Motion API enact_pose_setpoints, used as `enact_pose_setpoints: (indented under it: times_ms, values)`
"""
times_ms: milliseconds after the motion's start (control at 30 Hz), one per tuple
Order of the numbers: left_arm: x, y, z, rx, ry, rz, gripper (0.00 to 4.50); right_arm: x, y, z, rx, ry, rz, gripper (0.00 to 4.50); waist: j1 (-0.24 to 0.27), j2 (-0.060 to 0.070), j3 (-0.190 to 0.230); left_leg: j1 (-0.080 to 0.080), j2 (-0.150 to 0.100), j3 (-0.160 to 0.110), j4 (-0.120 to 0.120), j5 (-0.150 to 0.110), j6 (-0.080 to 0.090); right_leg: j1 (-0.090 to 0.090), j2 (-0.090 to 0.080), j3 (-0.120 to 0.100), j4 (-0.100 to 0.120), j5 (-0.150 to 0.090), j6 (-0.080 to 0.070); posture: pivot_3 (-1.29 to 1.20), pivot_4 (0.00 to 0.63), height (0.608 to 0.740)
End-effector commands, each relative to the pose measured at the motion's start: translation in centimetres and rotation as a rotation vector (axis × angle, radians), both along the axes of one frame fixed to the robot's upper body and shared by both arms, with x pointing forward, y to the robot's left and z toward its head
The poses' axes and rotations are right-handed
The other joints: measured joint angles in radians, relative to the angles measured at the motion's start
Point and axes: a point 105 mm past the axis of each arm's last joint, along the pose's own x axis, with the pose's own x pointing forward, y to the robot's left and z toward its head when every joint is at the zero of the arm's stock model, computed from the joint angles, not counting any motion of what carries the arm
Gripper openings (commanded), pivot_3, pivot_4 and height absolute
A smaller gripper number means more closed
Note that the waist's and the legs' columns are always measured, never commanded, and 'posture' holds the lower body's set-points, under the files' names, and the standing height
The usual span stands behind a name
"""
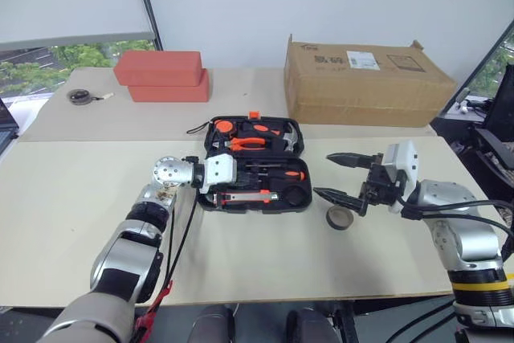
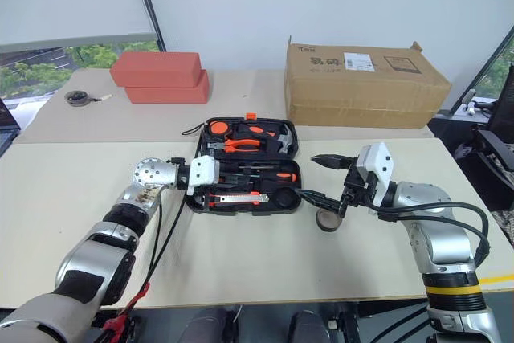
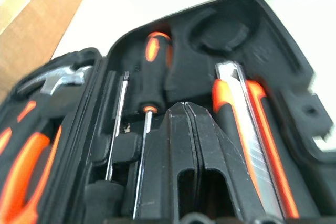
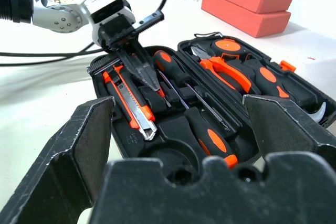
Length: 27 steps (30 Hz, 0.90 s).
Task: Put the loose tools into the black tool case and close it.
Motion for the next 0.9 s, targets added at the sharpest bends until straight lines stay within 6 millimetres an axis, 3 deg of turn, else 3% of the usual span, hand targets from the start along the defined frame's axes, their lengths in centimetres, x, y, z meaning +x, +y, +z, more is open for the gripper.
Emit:
enact_pose_setpoints:
  times_ms: [33,267,900]
  values:
    - [-0.6,0.1,1.9,-0.097,0.078,-0.072,0.05,0.0,-0.4,1.1,-0.003,-0.058,-0.003,4.5,-0.004,-0.001,0.001,-0.001,-0.001,0.001,0.0,0.0,0.0,0.0,0.0,0.0,0.0,0.002,-0.003,0.0,0.15,0.713]
    - [-2.0,0.8,0.7,-0.002,0.194,-0.159,0.05,0.1,-0.4,1.2,-0.005,-0.062,-0.005,4.5,-0.02,-0.002,0.001,-0.001,-0.001,0.004,-0.002,-0.002,0.003,0.0,0.001,-0.001,-0.001,0.001,-0.001,0.0,0.15,0.713]
    - [-1.1,1.9,-3.0,0.261,0.177,-0.064,0.05,-0.1,0.1,1.8,-0.007,-0.072,-0.009,4.5,-0.022,-0.002,0.001,0.003,0.0,0.001,0.0,-0.002,0.002,0.003,0.0,0.0,-0.002,0.0,0.001,0.0,0.15,0.713]
